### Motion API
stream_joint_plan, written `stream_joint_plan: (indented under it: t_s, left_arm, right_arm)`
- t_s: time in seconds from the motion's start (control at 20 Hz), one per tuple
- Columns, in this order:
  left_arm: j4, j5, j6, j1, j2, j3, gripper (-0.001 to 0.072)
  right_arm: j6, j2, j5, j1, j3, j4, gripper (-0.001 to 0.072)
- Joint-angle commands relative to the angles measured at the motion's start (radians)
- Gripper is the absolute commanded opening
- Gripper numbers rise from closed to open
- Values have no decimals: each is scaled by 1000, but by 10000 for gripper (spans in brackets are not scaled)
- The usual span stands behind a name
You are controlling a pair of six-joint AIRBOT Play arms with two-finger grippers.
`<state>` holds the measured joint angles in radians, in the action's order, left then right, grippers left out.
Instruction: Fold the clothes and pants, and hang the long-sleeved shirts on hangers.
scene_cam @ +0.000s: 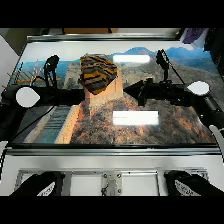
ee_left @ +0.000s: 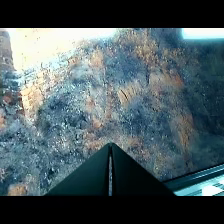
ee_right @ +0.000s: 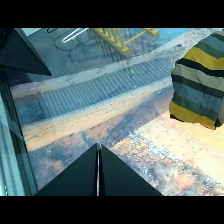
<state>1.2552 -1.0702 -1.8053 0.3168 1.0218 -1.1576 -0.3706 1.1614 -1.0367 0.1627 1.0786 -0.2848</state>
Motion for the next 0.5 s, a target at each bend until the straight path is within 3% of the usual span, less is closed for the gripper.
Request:
stream_joint_plan:
  t_s: [0.0, 0.3, 0.35, 0.4, 0.45]
  left_arm:
    - [0, 0, 0, -1, -1, 0, 14]
    - [3, 60, 2, -1, 2, 0, 21]
    - [3, 114, 32, -1, 7, -2, 279]
    - [3, 172, 80, -1, 25, -14, 704]
    - [11, 212, 97, -1, 59, -41, 710]
  right_arm:
    - [0, 1, 0, 1, 0, 0, 21]
    - [0, 1, 0, 1, 0, 0, 21]
    - [0, 1, 0, 1, 0, 0, 21]
    - [0, 1, 0, 1, 0, 0, 21]
    - [0, 1, 0, 1, 0, 0, 21]
